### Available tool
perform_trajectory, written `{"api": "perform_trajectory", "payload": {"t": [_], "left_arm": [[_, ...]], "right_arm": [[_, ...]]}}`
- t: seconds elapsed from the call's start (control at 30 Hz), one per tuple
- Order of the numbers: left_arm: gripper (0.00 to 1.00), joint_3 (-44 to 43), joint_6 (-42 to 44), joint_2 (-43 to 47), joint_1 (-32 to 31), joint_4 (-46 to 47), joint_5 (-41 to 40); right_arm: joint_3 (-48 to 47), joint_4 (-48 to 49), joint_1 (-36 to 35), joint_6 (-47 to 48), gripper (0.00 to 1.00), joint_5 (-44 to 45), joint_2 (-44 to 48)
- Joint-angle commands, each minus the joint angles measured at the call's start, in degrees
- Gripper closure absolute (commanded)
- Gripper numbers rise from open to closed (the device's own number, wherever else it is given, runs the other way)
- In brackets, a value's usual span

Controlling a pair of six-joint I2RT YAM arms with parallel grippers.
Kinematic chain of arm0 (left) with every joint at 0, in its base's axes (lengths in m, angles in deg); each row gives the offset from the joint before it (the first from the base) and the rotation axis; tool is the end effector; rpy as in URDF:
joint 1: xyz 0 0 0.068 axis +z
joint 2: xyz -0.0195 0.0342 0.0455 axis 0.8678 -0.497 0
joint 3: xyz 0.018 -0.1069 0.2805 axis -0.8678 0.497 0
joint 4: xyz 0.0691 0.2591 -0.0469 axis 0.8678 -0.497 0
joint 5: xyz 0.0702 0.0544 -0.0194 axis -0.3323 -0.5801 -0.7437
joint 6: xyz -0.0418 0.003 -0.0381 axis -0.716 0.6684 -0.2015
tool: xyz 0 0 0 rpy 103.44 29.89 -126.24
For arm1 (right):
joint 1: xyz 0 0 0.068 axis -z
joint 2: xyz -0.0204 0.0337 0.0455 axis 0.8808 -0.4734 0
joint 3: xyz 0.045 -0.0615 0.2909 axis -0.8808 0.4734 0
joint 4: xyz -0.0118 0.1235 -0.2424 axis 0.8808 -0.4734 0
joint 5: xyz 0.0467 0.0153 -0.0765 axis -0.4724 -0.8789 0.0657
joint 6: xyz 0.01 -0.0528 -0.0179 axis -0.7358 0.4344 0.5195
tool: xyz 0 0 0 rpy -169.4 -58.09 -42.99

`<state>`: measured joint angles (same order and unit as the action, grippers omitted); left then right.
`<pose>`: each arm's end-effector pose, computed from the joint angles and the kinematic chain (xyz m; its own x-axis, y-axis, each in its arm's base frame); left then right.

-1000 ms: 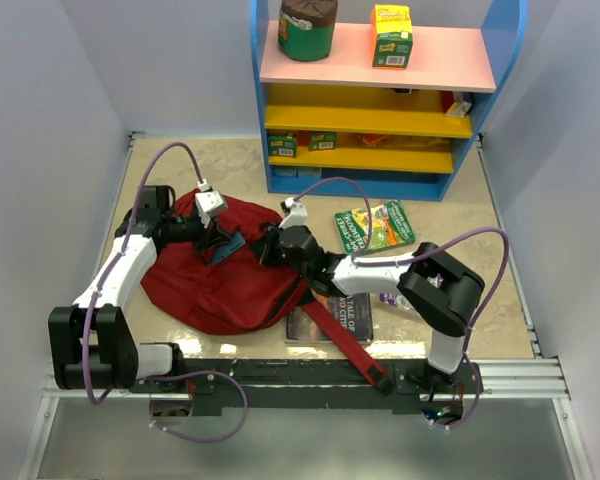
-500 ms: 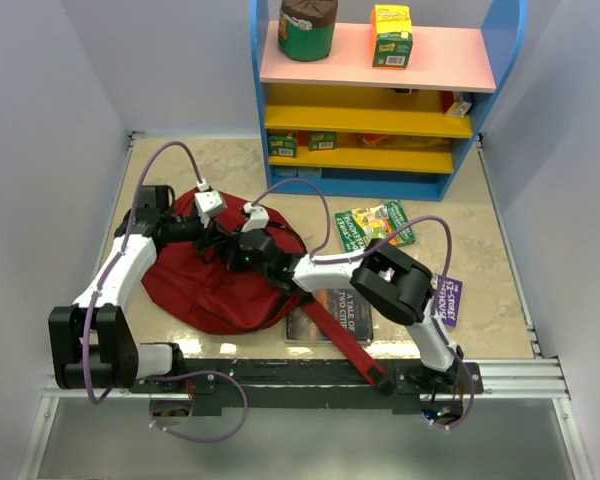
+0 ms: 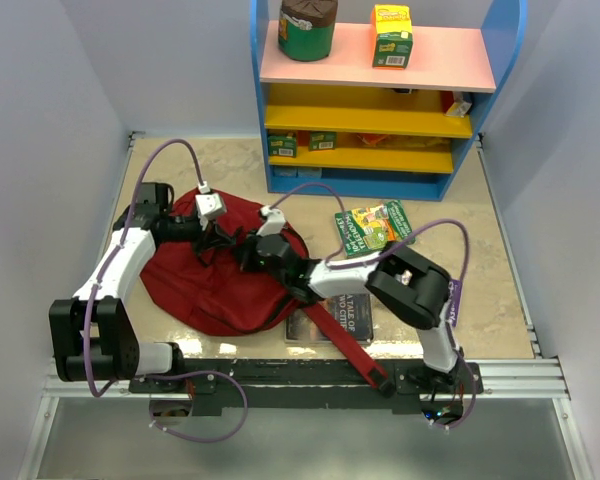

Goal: Pack the student bag
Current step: Place the personal item in the student bag.

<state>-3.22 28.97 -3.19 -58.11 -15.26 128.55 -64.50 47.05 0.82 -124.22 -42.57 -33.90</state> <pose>0.2642 -0.0232 0.2707 -0.2464 0.4045 -0.8807 0.9104 0.4082 -0.0673 0.2402 0.4098 0.1861 -0.5992 0.3248 -0.7318 -0.4054 0.6651 0.6272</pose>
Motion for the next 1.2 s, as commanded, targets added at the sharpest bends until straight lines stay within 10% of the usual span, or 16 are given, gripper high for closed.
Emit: {"api": "perform_trajectory", "payload": {"t": [0.0, 0.6, 0.83, 1.03, 1.17], "left_arm": [[1.0, -0.1, 2.1, 0.2, -0.6, -2.5, 5.9], [1.0, -1.3, 4.8, 0.0, -0.6, -5.2, 6.7], [1.0, -1.3, 5.2, -1.1, -0.6, -5.2, 5.3], [0.36, -6.7, 12.5, -4.5, 1.5, -16.6, 2.4], [0.28, -16.9, 27.5, -6.8, 5.2, -32.2, 2.9]], "right_arm": [[8.1, 8.3, 1.3, 1.4, 1.0, 6.0, 11.3], [-17.2, -8.5, 2.0, 0.5, 1.0, 3.6, -7.9], [-11.0, -4.4, 2.0, 0.6, 1.0, 3.0, -1.9], [2.4, -6.5, 2.5, 0.8, 0.46, 10.8, 10.4], [9.2, -4.7, 2.4, 0.7, 0.43, 12.2, 16.7]]}}
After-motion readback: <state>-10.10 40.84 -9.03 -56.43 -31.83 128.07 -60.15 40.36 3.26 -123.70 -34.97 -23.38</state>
